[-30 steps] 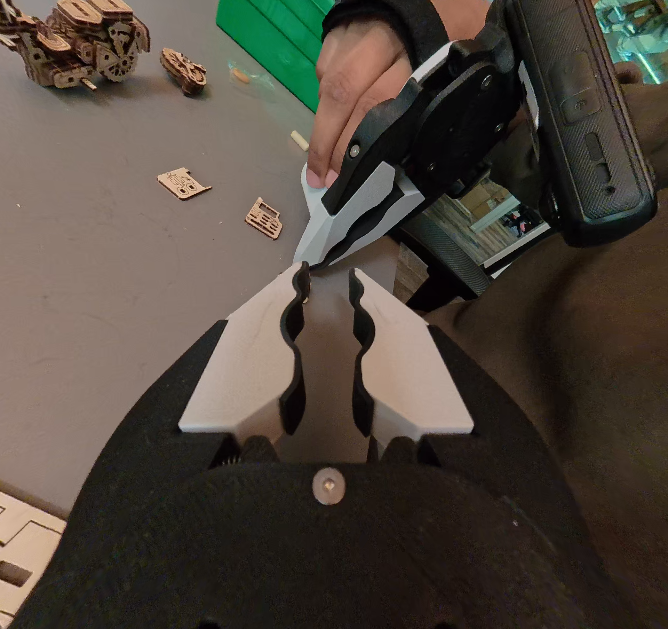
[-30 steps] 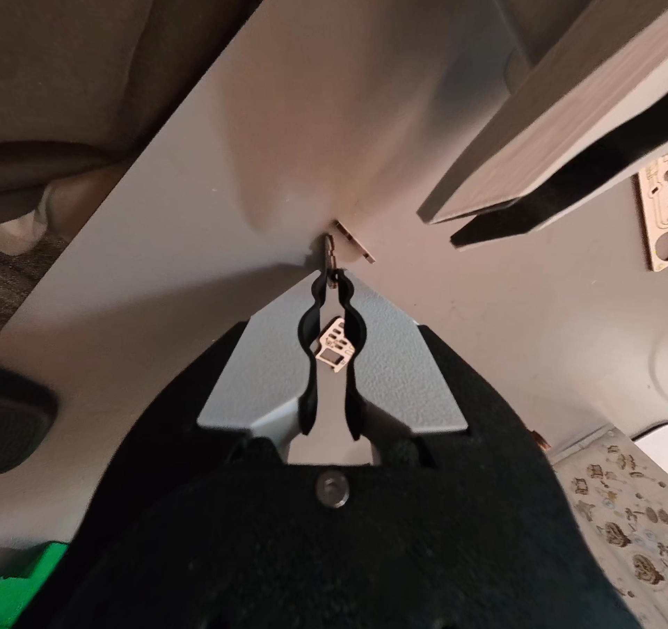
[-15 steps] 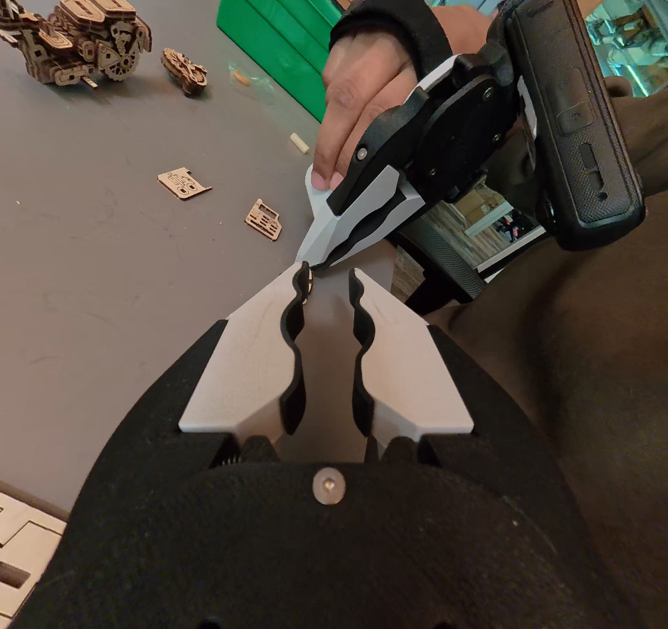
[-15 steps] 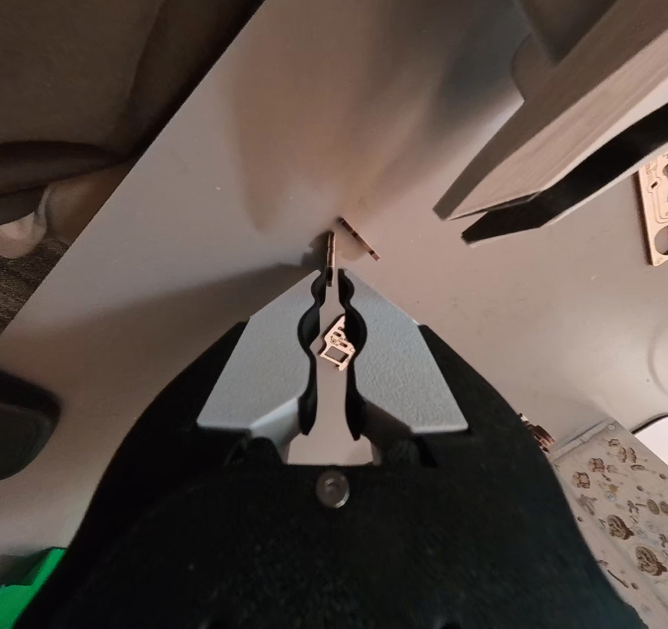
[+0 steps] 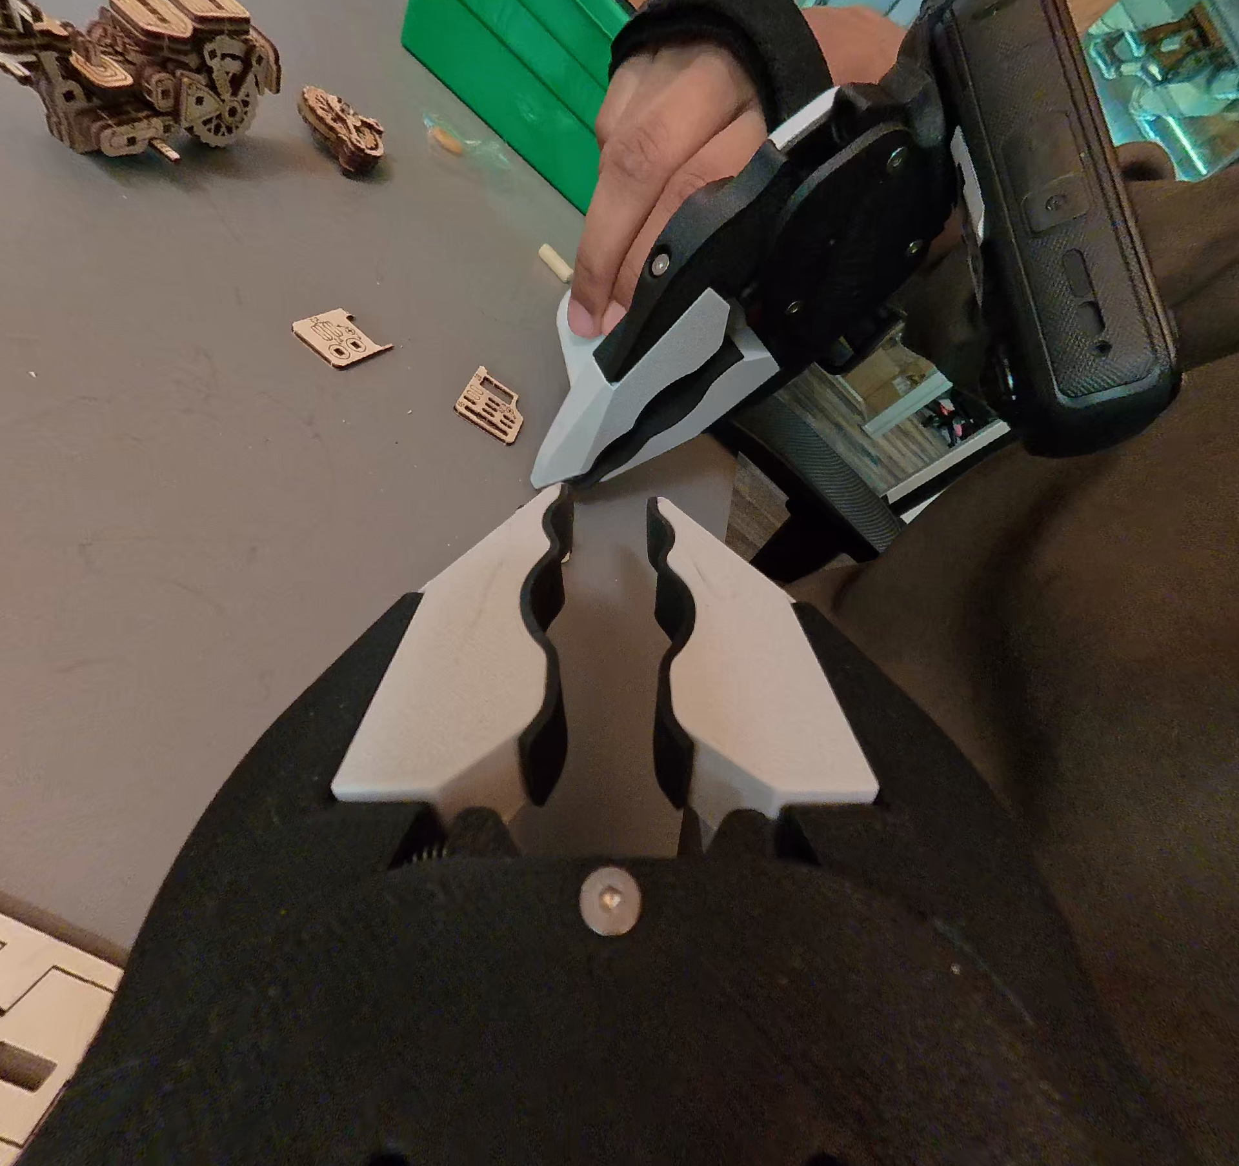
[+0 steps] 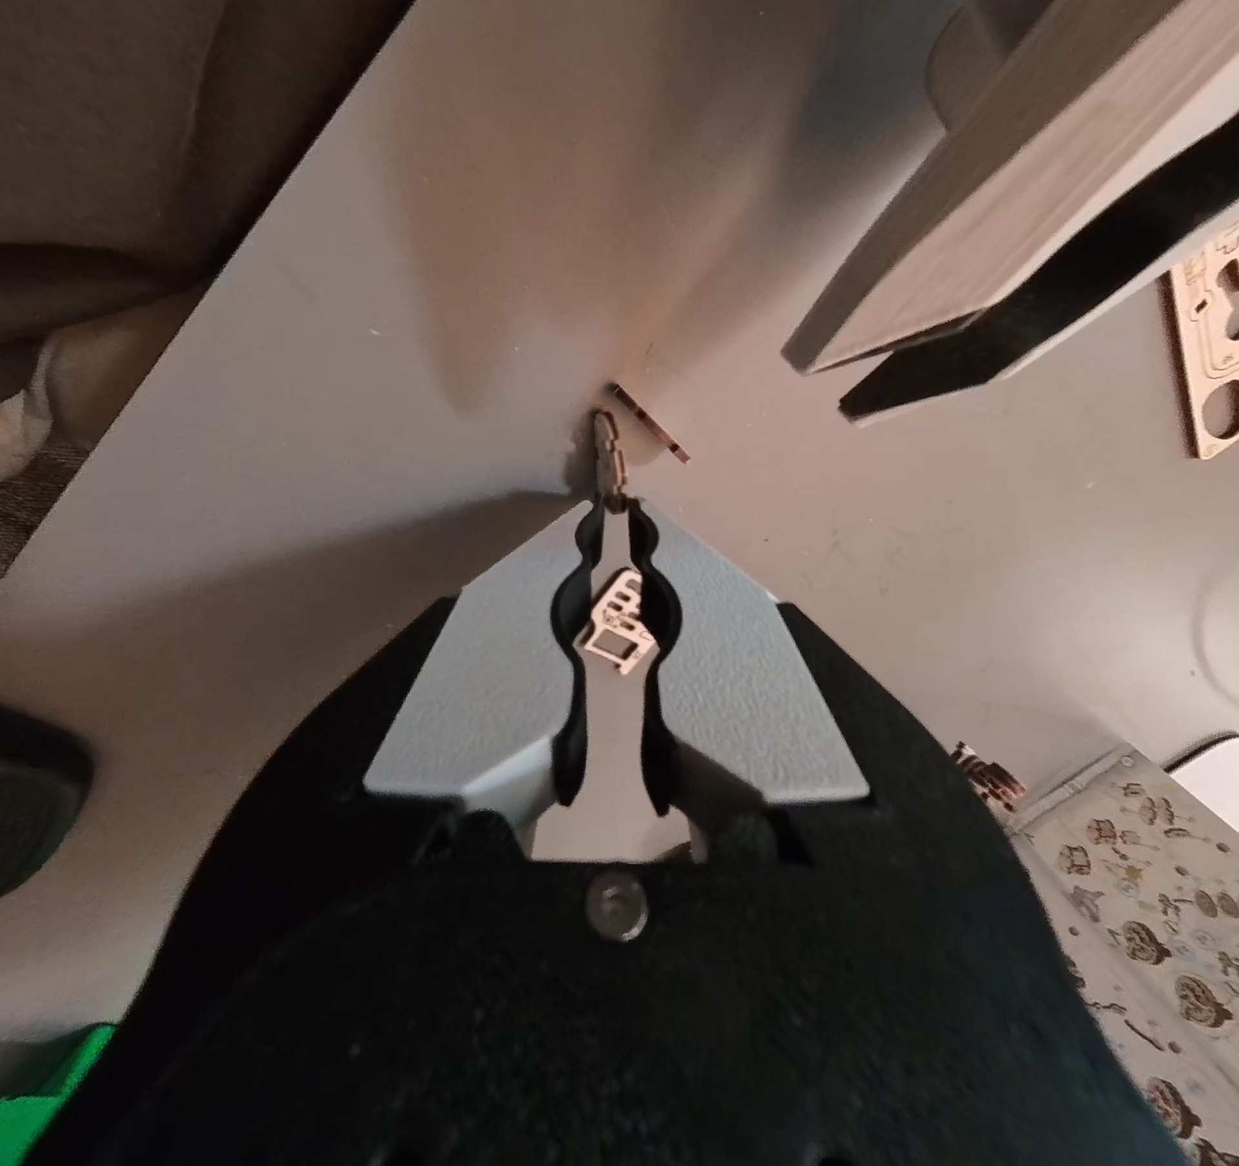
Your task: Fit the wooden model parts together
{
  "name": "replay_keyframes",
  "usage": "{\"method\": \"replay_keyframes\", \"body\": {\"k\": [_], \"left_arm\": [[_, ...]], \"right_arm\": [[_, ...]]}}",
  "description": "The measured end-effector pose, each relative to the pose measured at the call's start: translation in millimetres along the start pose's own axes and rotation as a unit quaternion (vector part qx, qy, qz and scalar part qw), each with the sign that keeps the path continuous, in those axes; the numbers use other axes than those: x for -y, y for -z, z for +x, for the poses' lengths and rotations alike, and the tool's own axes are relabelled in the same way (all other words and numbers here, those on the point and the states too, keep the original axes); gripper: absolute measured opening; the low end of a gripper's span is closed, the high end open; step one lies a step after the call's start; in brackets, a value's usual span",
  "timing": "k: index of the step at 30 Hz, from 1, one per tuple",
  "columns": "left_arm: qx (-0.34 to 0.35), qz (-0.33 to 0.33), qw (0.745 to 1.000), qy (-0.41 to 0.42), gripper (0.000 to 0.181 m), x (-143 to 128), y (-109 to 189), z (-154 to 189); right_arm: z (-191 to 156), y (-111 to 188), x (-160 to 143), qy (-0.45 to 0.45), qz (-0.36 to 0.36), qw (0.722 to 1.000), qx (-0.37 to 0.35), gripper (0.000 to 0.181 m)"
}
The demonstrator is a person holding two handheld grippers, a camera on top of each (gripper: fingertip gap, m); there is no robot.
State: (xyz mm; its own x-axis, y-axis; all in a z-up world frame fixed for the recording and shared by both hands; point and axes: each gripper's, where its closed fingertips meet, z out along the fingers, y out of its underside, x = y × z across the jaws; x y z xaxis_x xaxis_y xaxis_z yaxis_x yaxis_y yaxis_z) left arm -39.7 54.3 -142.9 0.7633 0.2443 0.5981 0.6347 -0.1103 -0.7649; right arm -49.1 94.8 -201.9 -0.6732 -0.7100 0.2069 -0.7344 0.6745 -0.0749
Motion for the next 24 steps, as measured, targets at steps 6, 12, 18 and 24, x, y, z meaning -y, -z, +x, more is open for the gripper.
{"method": "replay_keyframes", "body": {"k": [6, 12, 18, 24], "left_arm": [[0.001, 0.002, 1.000, 0.002, 0.020, 0.8, 0.6, -0.7], [0.000, 0.001, 1.000, 0.002, 0.020, 0.5, 0.5, -0.5], [0.000, 0.002, 1.000, 0.004, 0.020, 1.2, 1.0, -0.9], [0.000, 0.002, 1.000, 0.004, 0.020, 1.0, 0.8, -1.2]], "right_arm": [[3.1, -1.9, -1.3, 0.004, -0.002, 1.000, -0.005, 0.003], [5.6, -1.6, -0.1, 0.009, 0.001, 1.000, -0.011, 0.003], [7.2, -2.0, -0.5, 0.010, 0.001, 1.000, -0.016, 0.006], [8.3, -1.6, -1.7, 0.006, -0.001, 1.000, -0.021, 0.008]]}}
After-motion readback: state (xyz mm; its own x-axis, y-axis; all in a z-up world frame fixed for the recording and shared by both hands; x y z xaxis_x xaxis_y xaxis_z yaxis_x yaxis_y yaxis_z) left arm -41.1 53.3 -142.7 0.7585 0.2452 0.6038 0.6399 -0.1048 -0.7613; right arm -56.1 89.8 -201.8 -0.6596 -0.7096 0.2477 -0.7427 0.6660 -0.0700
